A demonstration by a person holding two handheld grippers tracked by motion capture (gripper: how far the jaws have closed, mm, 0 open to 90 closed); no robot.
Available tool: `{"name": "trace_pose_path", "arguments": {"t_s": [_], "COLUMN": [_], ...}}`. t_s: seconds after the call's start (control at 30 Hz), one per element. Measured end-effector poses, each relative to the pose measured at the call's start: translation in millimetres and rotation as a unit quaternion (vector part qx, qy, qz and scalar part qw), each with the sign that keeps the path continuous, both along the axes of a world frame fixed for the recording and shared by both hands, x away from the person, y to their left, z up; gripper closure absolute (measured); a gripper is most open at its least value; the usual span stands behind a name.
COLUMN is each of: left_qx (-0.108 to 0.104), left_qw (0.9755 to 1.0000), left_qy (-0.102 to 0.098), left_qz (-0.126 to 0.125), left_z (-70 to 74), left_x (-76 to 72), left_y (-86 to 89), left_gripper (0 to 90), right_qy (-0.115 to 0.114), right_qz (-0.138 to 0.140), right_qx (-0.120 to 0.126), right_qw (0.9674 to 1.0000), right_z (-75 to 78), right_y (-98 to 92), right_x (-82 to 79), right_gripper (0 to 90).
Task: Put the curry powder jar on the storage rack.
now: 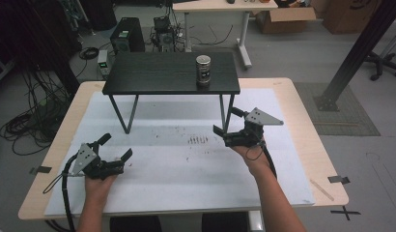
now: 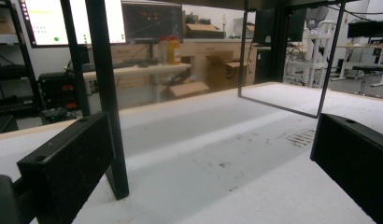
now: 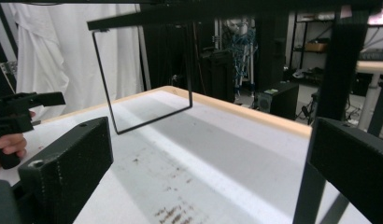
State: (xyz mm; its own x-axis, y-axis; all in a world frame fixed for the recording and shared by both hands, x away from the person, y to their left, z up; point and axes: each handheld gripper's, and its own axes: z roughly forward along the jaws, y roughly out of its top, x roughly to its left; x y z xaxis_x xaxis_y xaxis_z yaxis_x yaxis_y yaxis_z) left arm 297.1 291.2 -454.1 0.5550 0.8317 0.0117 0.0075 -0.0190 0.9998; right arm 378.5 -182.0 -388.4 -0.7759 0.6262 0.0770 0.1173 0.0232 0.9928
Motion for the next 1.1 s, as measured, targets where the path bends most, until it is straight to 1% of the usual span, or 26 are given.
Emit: {"name": "trace_pose_path", "arguments": {"t_s": [0.1,0.27,0.43,0.5,0.57,0.7,0.77,0.97,1.03,1.1], "left_qx": [0.0,0.0,0.0,0.0,0.0,-0.001,0.0,-0.001,-0.001,0.0], "left_qw": [1.0,1.0,1.0,1.0,1.0,1.0,1.0,1.0,1.0,1.0], "left_qy": [0.0,-0.001,0.0,0.0,0.0,0.0,0.0,0.0,-0.001,-0.001], "left_qz": [0.0,0.0,0.0,0.0,0.0,0.0,0.0,0.0,0.0,0.0], "left_z": [0.0,0.0,0.1,0.1,0.0,0.0,0.0,0.0,0.0,0.0], "left_x": [0.0,0.0,0.1,0.1,0.1,0.1,0.0,0.0,-0.1,-0.1], "left_y": [0.0,0.1,0.1,0.2,0.1,0.2,0.1,0.1,0.1,0.1], "left_gripper": [0.2,0.2,0.2,0.2,0.2,0.2,0.2,0.2,0.2,0.2], "right_qy": [0.007,0.018,0.018,0.022,0.019,0.021,0.024,0.006,-0.005,-0.021], "right_qz": [-0.008,-0.018,-0.021,-0.022,-0.023,-0.027,-0.028,-0.029,-0.032,-0.034], "right_qx": [0.006,0.0,-0.003,-0.005,-0.002,0.006,0.005,0.008,0.01,0.011], "right_qw": [0.9999,0.9997,0.9996,0.9995,0.9996,0.9994,0.9993,0.9995,0.9994,0.9991], "right_z": [-12.7,-29.4,-41.0,-45.0,-49.0,-56.6,-61.0,-62.8,-63.4,-64.2], "right_y": [-2.1,-3.0,-2.3,-1.5,-1.1,-1.4,-1.2,-1.6,-1.6,-1.7], "right_x": [0.7,1.2,0.5,0.3,-0.2,-2.0,-2.8,-6.4,-9.0,-12.3], "right_gripper": [0.0,0.0,0.0,0.0,0.0,0.0,0.0,0.0,0.0,0.0]}}
